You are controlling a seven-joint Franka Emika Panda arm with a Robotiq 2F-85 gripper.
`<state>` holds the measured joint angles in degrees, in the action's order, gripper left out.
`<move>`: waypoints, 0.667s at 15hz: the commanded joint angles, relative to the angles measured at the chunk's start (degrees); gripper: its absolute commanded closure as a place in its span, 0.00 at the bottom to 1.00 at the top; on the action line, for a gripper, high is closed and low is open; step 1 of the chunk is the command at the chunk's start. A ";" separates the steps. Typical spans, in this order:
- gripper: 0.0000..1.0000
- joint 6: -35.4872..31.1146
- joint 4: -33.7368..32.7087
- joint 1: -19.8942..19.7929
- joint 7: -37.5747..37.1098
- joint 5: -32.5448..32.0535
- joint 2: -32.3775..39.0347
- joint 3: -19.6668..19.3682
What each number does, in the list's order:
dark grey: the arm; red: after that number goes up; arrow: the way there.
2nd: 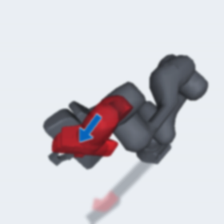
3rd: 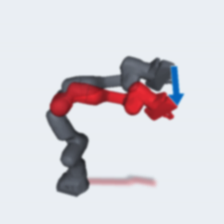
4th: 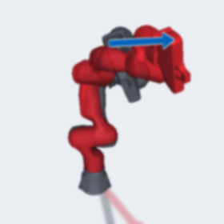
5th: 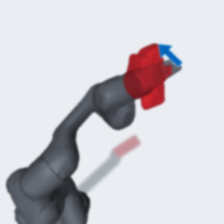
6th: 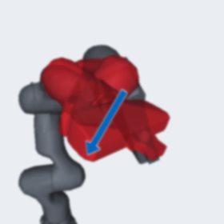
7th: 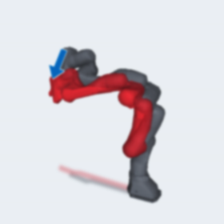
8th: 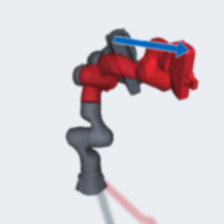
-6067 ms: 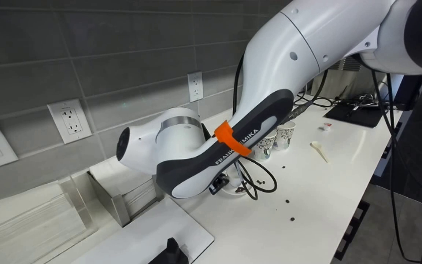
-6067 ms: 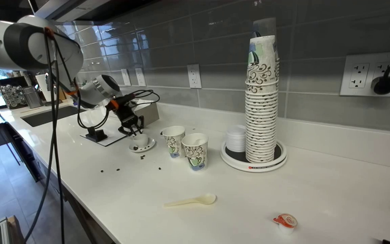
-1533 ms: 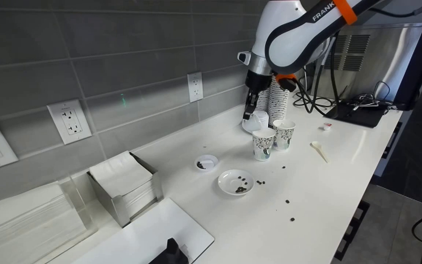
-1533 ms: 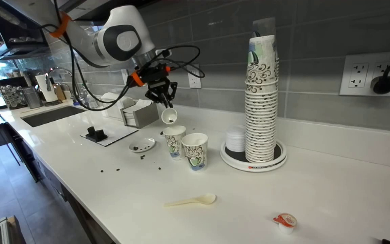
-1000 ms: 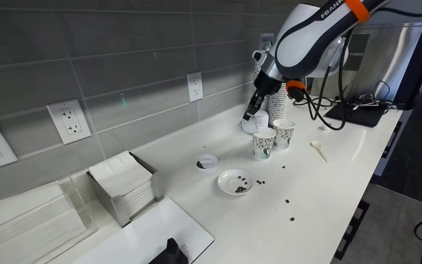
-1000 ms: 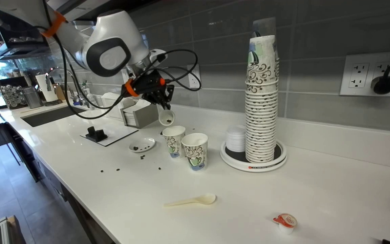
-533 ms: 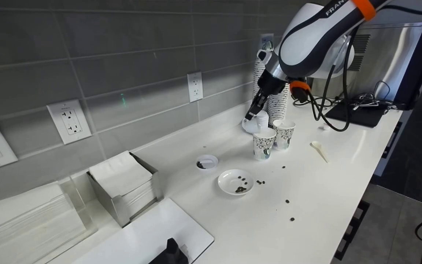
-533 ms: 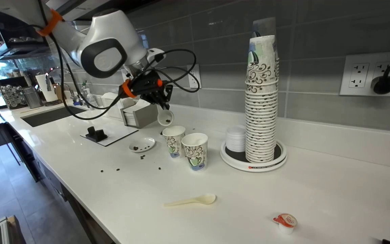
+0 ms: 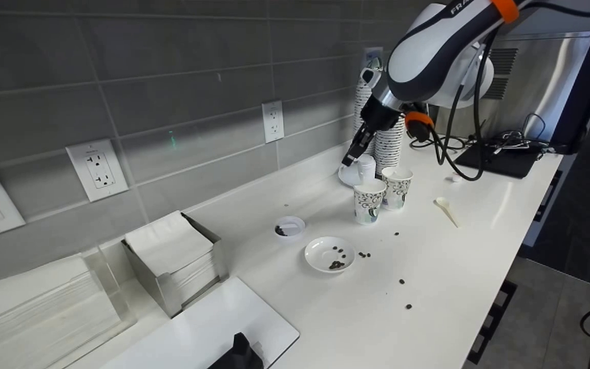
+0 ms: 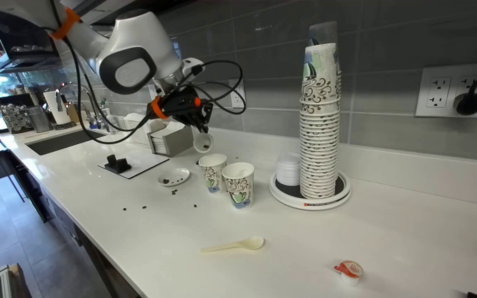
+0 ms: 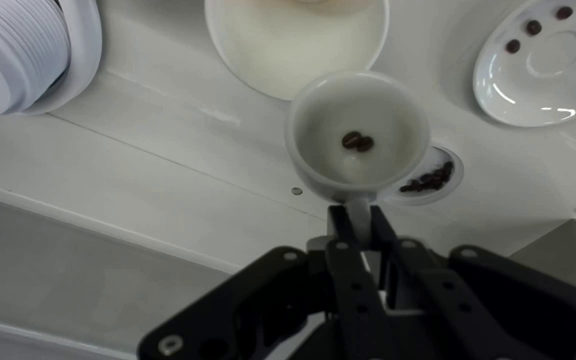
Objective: Transfer the beans from the tea cup to the coffee cup
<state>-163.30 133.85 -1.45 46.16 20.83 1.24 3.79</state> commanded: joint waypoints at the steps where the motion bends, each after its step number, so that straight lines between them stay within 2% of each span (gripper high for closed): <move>1: 0.97 3.45 -2.76 -0.52 10.85 11.13 0.07 0.30; 5: 0.97 8.11 -5.24 -1.57 24.85 25.09 0.28 -0.76; 10: 0.97 12.29 -7.42 -4.22 35.35 34.06 1.41 -3.24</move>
<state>-154.61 128.87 -4.18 74.98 49.39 1.54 1.57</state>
